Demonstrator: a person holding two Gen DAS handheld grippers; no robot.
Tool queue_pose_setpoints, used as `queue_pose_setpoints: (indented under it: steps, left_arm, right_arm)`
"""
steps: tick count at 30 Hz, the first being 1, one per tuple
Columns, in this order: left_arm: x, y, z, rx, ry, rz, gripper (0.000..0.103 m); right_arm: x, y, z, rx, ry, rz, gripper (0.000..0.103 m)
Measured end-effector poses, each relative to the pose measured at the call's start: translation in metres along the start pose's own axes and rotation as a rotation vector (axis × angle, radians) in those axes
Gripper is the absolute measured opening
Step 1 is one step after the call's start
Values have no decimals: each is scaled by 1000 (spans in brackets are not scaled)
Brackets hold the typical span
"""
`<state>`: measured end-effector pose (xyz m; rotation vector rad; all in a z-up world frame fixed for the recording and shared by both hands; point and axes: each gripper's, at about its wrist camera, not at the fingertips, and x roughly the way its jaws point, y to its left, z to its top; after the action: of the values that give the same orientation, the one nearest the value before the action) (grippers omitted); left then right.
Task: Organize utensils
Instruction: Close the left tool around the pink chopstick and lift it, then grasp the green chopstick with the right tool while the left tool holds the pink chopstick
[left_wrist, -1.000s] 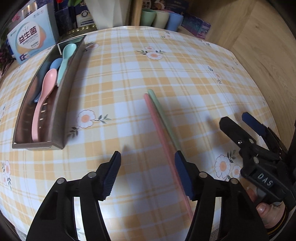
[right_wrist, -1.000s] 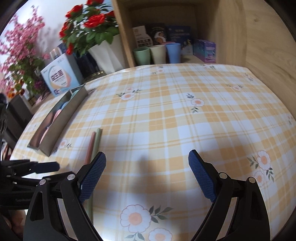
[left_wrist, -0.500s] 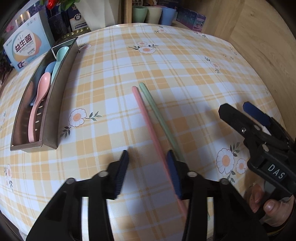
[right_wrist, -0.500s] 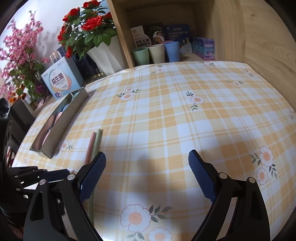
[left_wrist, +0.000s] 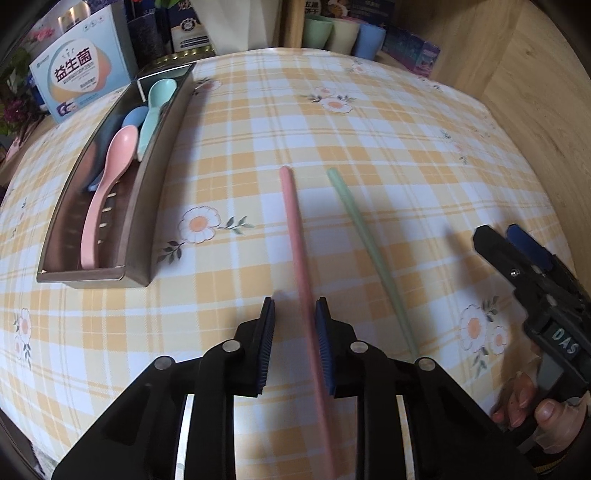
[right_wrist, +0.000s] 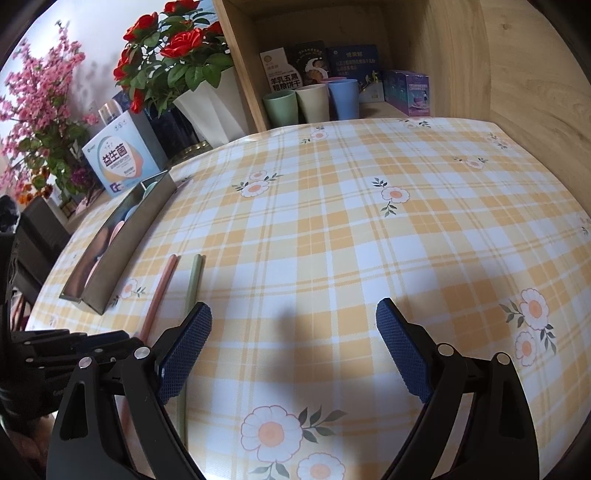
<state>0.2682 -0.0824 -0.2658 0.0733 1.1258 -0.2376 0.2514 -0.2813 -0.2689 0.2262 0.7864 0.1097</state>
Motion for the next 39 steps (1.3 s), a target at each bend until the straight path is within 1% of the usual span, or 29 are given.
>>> queue_pose_setpoints:
  steps: [7,12,14,16,17,19,24,28,32,34,37,38,39]
  left_arm:
    - [0,-6,-4,49,-17,35,22]
    - [0,-7,-5,62,-30,39,22]
    - [1,-6,-5,64,-35,39,19]
    - [1,-5,-6,63,-42,44,12]
    - [0,-2,-6,54,-44,47,7]
    - [0,3,-5,34,-45,18,6]
    - [-3,7,-8,13,-49,2,6]
    - [-12,12,-6,-1,-81,-8,6]
    - [-24,17,-5,-4,-116,-15,6]
    - [-31,21,-5,-5,-134,-15,6]
    - [-39,28,-7,-20,-155,-21,6]
    - [-41,31,-8,-28,-161,-26,6]
    - [-42,33,-7,-33,-164,-27,6]
  right_arm:
    - [2,0,-1,0,7,6,88]
    - [4,0,-2,-1,14,12,88]
    - [5,0,-2,0,16,15,88]
    - [6,0,-2,-1,21,19,88]
    - [7,0,-2,-1,23,21,88]
    - [7,1,-2,-3,25,28,88]
    - [5,2,-3,-10,17,41,88]
    - [4,7,-3,-36,17,68,87]
    - [5,18,-4,-89,34,78,87]
    - [6,25,-4,-124,48,78,79]
    - [8,39,-6,-175,91,81,75]
    - [9,43,-6,-186,105,85,73]
    - [10,47,-8,-187,124,100,68]
